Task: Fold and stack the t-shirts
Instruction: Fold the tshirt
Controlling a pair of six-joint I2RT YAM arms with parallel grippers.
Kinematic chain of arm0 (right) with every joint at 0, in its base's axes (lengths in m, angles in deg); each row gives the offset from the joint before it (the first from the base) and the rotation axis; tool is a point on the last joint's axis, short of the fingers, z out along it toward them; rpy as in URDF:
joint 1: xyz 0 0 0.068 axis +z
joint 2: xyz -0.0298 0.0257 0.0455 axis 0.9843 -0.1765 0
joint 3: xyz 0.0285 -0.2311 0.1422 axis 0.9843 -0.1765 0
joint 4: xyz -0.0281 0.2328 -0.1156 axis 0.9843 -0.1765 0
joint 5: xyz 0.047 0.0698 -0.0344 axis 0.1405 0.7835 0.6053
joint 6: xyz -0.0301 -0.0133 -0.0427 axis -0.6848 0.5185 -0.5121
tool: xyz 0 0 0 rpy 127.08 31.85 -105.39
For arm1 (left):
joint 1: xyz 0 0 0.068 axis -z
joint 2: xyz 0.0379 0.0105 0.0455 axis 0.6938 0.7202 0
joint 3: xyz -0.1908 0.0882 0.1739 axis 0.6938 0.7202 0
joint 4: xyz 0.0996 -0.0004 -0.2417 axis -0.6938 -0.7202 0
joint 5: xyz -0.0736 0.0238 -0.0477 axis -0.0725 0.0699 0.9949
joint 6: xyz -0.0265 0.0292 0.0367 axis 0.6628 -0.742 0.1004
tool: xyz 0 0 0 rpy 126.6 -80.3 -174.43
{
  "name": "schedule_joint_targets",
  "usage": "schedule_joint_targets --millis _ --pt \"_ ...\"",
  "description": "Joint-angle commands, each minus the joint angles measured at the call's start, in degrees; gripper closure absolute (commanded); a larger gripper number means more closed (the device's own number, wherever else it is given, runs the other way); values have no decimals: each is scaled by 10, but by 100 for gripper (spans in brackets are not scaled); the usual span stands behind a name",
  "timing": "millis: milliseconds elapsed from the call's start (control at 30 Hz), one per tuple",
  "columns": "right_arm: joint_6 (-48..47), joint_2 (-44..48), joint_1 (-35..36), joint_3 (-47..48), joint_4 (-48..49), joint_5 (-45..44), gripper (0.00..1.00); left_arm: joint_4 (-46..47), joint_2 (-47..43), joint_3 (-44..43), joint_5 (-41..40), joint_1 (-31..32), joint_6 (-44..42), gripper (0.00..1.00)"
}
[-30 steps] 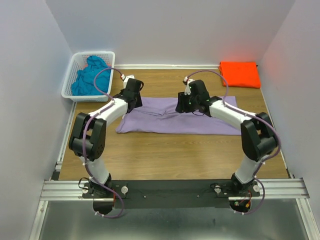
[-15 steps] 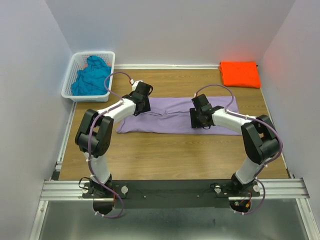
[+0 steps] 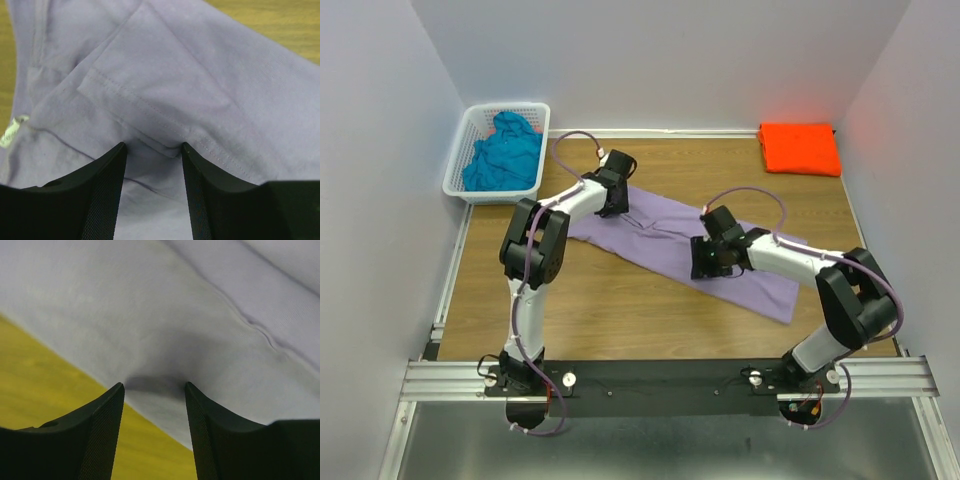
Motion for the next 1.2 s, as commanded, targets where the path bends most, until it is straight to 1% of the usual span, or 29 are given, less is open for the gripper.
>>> schedule_joint_targets --millis 0,33,67,100,133,167,200,300,333,400,500,633,700,733,767,800,867,900,1033,1167 --pt "72 -5 87 -29 -88 107 40 -42 66 -54 18 -3 -45 44" --pt "82 -10 101 -23 -89 110 40 -44 78 -88 20 -3 -53 44" --pt "96 -33 117 1 -88 110 39 -54 104 -106 21 -3 -69 44" --pt "100 -47 148 19 -88 106 39 -65 119 -127 20 -3 -76 44" --pt "103 -67 164 39 -88 104 39 -79 136 -178 17 -3 -81 43" --pt "105 -86 178 65 -88 103 39 -91 152 -202 14 -3 -86 43" --pt "108 -123 201 109 -88 105 39 -105 173 -238 6 -3 -94 43" --pt "108 -161 225 185 -103 95 40 -99 179 -272 -10 -6 -100 41" --pt "111 -158 227 193 -108 90 39 -92 173 -274 -12 -8 -102 41" --pt "120 -141 227 199 -110 77 39 -71 146 -272 -21 -10 -103 40" --pt "116 -96 226 200 -139 15 39 -57 94 -255 -43 -16 -94 40" --pt "93 -43 223 188 -181 -45 39 -30 10 -169 -66 -21 -68 41" --pt "76 -12 214 174 -189 -62 40 -11 -37 -133 -69 -23 -42 43" --pt "69 -3 209 166 -189 -62 40 -5 -49 -100 -69 -24 -32 46" --pt "61 5 206 159 -189 -61 41 -1 -59 -86 -68 -25 -25 48" --pt "44 15 201 146 -188 -55 42 1 -72 -64 -71 -27 -7 51" --pt "28 18 200 140 -189 -46 43 -10 -72 -54 -71 -33 10 56" --pt "14 19 200 136 -188 -24 44 -13 -68 -52 -65 -36 16 58" --pt "-19 4 201 125 -174 8 49 -1 -39 -56 -78 -41 24 66" --pt "-40 -8 201 135 -172 13 51 -1 7 -95 -79 -46 16 68"
